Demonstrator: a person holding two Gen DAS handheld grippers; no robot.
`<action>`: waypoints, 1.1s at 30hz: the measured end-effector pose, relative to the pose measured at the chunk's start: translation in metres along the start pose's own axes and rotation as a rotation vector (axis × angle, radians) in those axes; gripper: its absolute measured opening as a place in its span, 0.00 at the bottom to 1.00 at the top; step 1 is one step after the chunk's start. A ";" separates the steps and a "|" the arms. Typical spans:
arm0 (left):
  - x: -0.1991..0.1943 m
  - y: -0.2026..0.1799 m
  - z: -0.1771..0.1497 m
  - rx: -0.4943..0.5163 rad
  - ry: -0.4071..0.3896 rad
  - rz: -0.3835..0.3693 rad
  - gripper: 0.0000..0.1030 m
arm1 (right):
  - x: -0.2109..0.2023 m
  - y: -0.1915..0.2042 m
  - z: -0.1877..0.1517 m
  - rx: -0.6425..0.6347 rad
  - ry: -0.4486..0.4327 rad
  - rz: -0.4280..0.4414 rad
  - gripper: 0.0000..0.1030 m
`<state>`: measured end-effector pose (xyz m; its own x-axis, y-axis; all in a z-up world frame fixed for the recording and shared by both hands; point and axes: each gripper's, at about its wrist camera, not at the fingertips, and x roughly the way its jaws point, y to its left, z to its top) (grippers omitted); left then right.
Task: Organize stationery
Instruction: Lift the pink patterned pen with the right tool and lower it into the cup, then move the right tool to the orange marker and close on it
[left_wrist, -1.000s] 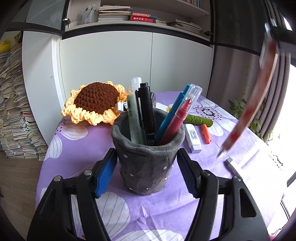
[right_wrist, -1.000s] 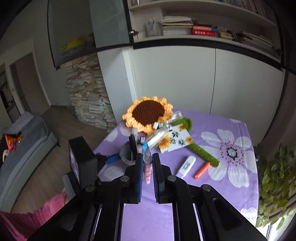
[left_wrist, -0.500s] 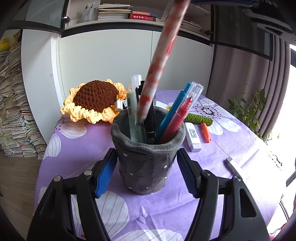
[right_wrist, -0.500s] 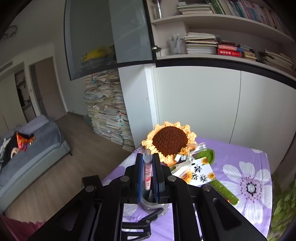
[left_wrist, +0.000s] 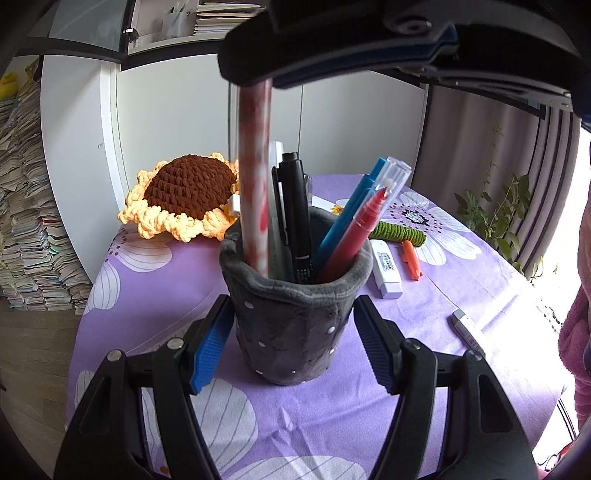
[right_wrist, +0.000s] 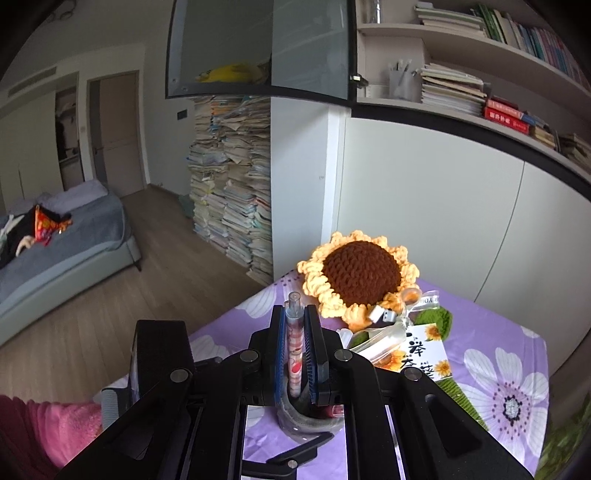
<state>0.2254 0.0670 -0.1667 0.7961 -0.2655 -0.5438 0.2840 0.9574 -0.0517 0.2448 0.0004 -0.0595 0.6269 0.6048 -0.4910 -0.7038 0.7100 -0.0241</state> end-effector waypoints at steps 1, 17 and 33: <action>0.000 0.000 0.000 -0.002 0.000 -0.001 0.65 | 0.001 -0.004 -0.001 0.017 0.007 0.015 0.11; -0.001 0.001 0.000 0.002 0.000 0.002 0.65 | -0.053 -0.123 -0.074 0.519 0.211 -0.241 0.53; -0.002 0.001 0.000 0.002 0.000 0.001 0.65 | 0.036 -0.207 -0.112 0.845 0.510 -0.285 0.44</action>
<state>0.2242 0.0684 -0.1653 0.7965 -0.2645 -0.5437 0.2840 0.9575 -0.0498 0.3754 -0.1652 -0.1694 0.3789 0.2892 -0.8791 0.0378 0.9443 0.3269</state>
